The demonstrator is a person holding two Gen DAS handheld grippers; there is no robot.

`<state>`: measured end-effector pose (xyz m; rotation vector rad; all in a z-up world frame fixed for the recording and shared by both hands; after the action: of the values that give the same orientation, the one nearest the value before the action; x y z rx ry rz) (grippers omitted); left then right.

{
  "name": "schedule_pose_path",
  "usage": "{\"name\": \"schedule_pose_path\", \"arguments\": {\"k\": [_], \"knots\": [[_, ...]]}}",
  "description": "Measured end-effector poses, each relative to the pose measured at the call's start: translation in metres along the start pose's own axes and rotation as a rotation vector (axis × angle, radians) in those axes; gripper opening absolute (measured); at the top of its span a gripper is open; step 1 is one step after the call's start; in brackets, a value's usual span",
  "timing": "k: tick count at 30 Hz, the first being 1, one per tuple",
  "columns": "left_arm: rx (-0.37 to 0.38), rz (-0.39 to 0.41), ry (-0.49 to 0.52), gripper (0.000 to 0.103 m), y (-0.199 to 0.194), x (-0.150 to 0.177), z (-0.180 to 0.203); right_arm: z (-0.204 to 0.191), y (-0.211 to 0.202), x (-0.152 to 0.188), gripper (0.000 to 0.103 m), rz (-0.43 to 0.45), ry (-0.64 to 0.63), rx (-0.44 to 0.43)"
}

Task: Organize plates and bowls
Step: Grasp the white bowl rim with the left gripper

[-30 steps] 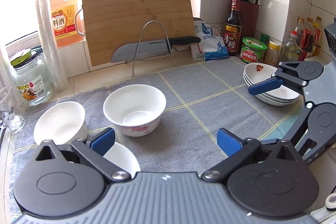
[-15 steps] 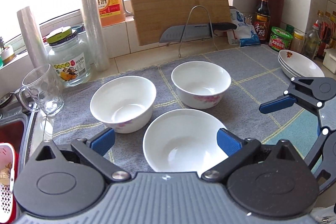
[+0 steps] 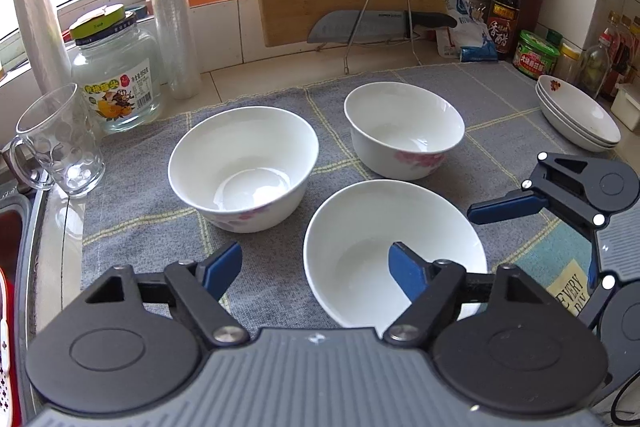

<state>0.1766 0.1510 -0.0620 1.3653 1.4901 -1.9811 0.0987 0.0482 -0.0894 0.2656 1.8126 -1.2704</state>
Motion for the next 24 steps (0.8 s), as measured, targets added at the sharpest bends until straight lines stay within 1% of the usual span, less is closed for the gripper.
{"name": "schedule_pose_path", "arguments": {"k": [2, 3, 6, 9, 11, 13, 14, 15, 18, 24], "knots": [[0.016, -0.008, 0.007, 0.070, 0.004, 0.000, 0.001, -0.001, 0.002, 0.000, 0.103, 0.000, -0.005, -0.001], [0.022, -0.012, 0.007, 0.067, 0.005, 0.000, 0.001, -0.001, 0.001, 0.001, 0.100, 0.000, -0.008, -0.003], [0.049, -0.024, 0.000, 0.062, 0.010, 0.000, 0.002, -0.001, 0.003, 0.001, 0.094, -0.005, -0.009, -0.010], [0.061, -0.029, 0.002, 0.058, 0.012, 0.000, 0.004, -0.001, 0.002, 0.001, 0.090, -0.008, -0.014, -0.014], [0.074, -0.033, 0.003, 0.056, 0.013, 0.000, 0.006, -0.001, 0.003, 0.001, 0.089, -0.008, -0.014, -0.018], [0.085, -0.038, 0.004, 0.052, 0.014, 0.000, 0.007, -0.001, 0.002, 0.000, 0.088, -0.007, -0.015, -0.023], [0.091, -0.040, 0.006, 0.048, 0.015, 0.001, 0.008, -0.001, 0.002, 0.000, 0.087, -0.005, -0.015, -0.024], [0.094, -0.042, 0.007, 0.047, 0.015, 0.001, 0.008, -0.001, 0.003, -0.001, 0.087, -0.005, -0.016, -0.026], [0.099, -0.043, 0.007, 0.046, 0.016, 0.001, 0.009, -0.001, 0.004, -0.001, 0.085, -0.004, -0.023, -0.032], [0.105, -0.045, 0.007, 0.046, 0.016, 0.000, 0.009, -0.001, 0.003, -0.001, 0.085, -0.006, -0.018, -0.033]]}}
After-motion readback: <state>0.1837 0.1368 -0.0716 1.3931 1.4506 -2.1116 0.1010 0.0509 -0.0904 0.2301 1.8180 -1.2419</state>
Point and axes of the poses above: each gripper's, at about its wrist camera, not at the fingertips, and y roughly the way its jaws point, z to its right, x to its underside, the point moved 6 cm from there along y, roughly the way its jaws point, and after that the axes turned 12 degrees about z, right-handed, at the moved point
